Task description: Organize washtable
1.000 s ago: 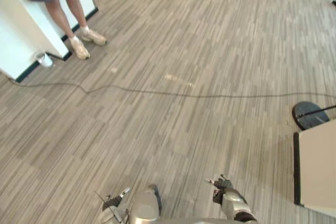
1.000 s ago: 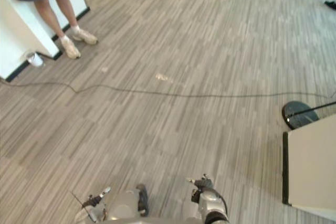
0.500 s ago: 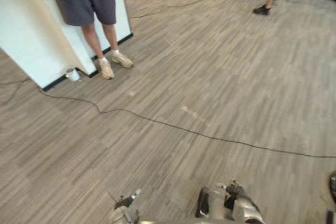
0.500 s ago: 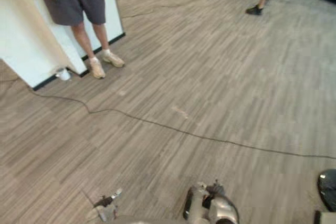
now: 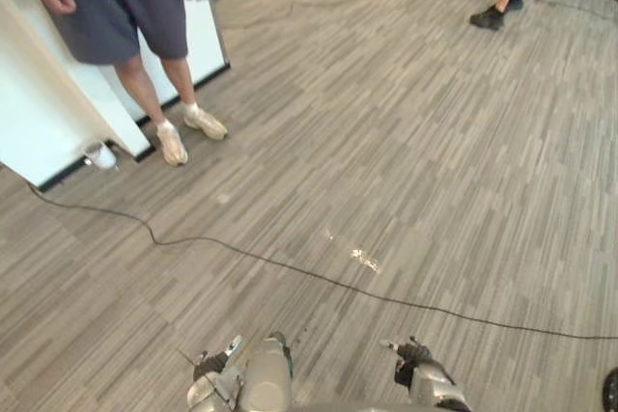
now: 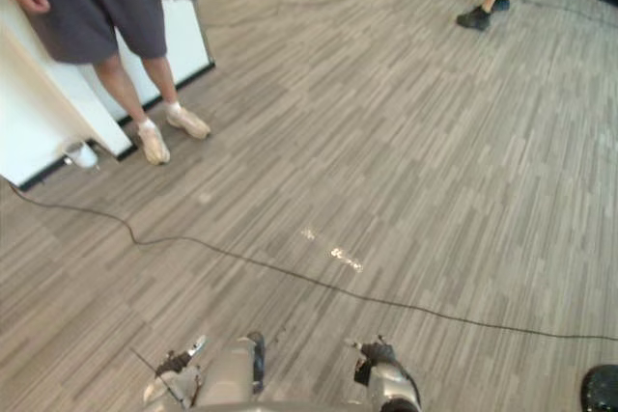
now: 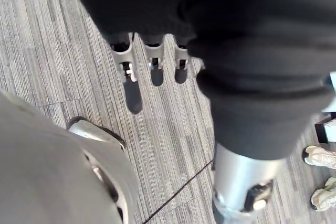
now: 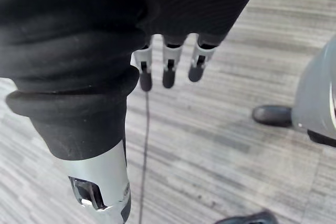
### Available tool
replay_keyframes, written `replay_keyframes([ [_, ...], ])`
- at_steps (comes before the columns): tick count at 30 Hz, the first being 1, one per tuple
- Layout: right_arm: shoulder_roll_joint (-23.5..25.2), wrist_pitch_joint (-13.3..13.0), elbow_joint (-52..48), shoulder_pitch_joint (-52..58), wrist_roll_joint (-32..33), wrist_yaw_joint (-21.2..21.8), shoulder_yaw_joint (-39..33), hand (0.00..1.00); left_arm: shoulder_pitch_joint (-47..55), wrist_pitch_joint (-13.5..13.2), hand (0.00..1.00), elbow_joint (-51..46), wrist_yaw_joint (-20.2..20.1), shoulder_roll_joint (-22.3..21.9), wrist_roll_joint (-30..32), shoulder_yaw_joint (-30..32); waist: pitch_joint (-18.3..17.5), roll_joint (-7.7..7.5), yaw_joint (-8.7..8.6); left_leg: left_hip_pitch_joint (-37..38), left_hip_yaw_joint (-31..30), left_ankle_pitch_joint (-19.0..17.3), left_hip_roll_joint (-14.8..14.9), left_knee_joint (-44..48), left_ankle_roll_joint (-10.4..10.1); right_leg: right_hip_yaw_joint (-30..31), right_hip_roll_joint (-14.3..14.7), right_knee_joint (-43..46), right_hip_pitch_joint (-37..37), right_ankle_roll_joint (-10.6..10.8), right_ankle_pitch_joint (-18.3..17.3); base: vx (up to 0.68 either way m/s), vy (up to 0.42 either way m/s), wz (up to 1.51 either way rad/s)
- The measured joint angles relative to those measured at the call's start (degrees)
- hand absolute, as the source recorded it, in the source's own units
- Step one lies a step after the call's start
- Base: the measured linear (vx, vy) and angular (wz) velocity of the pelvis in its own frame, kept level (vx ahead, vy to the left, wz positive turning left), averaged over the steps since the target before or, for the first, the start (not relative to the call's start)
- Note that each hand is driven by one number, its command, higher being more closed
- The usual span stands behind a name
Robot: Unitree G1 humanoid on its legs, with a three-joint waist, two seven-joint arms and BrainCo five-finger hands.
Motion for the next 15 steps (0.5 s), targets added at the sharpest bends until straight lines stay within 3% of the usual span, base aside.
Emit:
replay_keyframes([
  [2, 0.1, -0.2, -0.4, 0.0, -0.2, 0.1, 0.5, 0.0, 0.0, 0.4, 0.0, 1.6, 0.0, 0.8, 0.0, -1.4, 0.0, 0.2, -0.14, 4.9, 1.8, -1.6, 0.0, -1.3, 0.6, 0.6, -2.2, 13.0, -4.2, 2.2, 2.6, 0.29, 0.151, -0.38],
  [4, -0.1, -0.3, -0.8, 0.4, -0.3, 0.2, 0.9, 0.0, 0.2, 0.9, 0.0, 2.0, -0.1, 1.3, 0.1, -3.8, 0.8, 1.43, -0.71, 11.8, 3.0, -6.9, 0.5, -5.4, 0.0, 0.9, -5.0, 30.6, -11.7, 3.6, 8.8, 0.24, 0.061, -0.57],
  [6, -0.1, -0.2, -1.0, 1.9, -0.8, 0.2, 0.8, 0.0, 0.5, 0.9, 0.0, 2.3, -0.1, 2.2, 0.7, -5.3, 0.8, 1.48, -1.82, 16.0, 3.7, -7.5, 0.8, -7.4, -0.6, -2.2, -6.4, 36.4, -15.9, 1.4, 1.8, 0.25, -0.021, -0.19],
  [7, -0.1, -0.4, -1.5, 3.0, -0.8, 0.1, 0.5, 0.0, 0.4, 0.8, 0.0, 3.2, -0.2, 2.4, 0.9, -5.4, 0.7, 1.17, -2.67, 18.5, 4.0, -7.2, 0.9, -9.4, -1.1, -6.3, -6.7, 33.9, -17.1, 0.0, -1.8, 0.29, -0.086, 0.12],
  [8, -0.2, -0.5, -1.6, 3.1, -0.8, 0.1, -0.1, 0.0, 0.1, 0.9, 0.0, 3.5, -0.2, 2.3, 1.1, -5.8, 0.6, 1.12, -3.11, 20.2, 4.3, -6.9, 1.1, -10.9, -1.6, -9.0, -6.5, 30.1, -18.1, -0.3, -3.0, 0.29, -0.104, 0.13],
  [10, -0.2, -0.5, -1.9, 3.2, -0.8, 0.2, -1.0, 0.0, -0.3, 0.9, 0.0, 4.3, -0.3, 2.2, 1.5, -6.4, 0.6, 1.09, -4.16, 21.9, 4.7, -6.7, 1.3, -12.9, -2.6, -12.6, -5.6, 19.4, -19.6, -0.5, -2.8, 0.28, -0.154, 0.1],
  [12, 0.1, -0.5, -1.7, 3.2, -0.9, 0.2, -1.9, 0.0, -0.1, 0.8, 0.0, 4.3, -0.3, 2.2, 2.4, -6.3, 0.4, 0.74, -3.76, 24.8, 5.6, -7.4, 1.2, -14.1, -5.0, -14.4, -4.3, 7.0, -20.1, -2.1, 2.1, 0.37, -0.197, -0.09],
  [13, 0.1, 0.0, -1.3, 3.8, -0.9, 0.3, -2.1, 0.0, 0.9, 0.7, 0.0, 4.0, -0.3, 2.5, 2.9, -5.7, -0.1, -0.84, -3.48, 26.7, 6.2, -8.4, -0.1, -14.3, -7.1, -15.1, -3.9, 0.9, -19.4, -4.0, 12.4, 0.41, -0.255, -0.34],
  [14, -0.3, 0.1, -1.5, 3.7, -1.2, 0.4, -2.9, 0.0, 0.9, 0.8, 0.0, 5.2, -0.3, 2.1, 3.4, -4.8, 0.1, 0.21, -3.57, 29.2, 6.1, -9.7, 0.5, -14.1, -9.1, -14.6, -3.4, 3.7, -19.5, -6.2, 8.4, 0.39, -0.233, -0.39],
  [15, -0.8, 0.0, -1.7, 3.6, -1.2, 0.3, -3.6, 0.0, 0.8, 0.8, 0.0, 5.7, -0.3, 1.7, 3.4, -5.1, -0.1, 1.68, -3.8, 29.9, 6.1, -9.7, 1.8, -14.1, -9.2, -14.5, -2.4, 5.2, -19.7, -6.5, 7.9, 0.3, -0.18, -0.28],
])
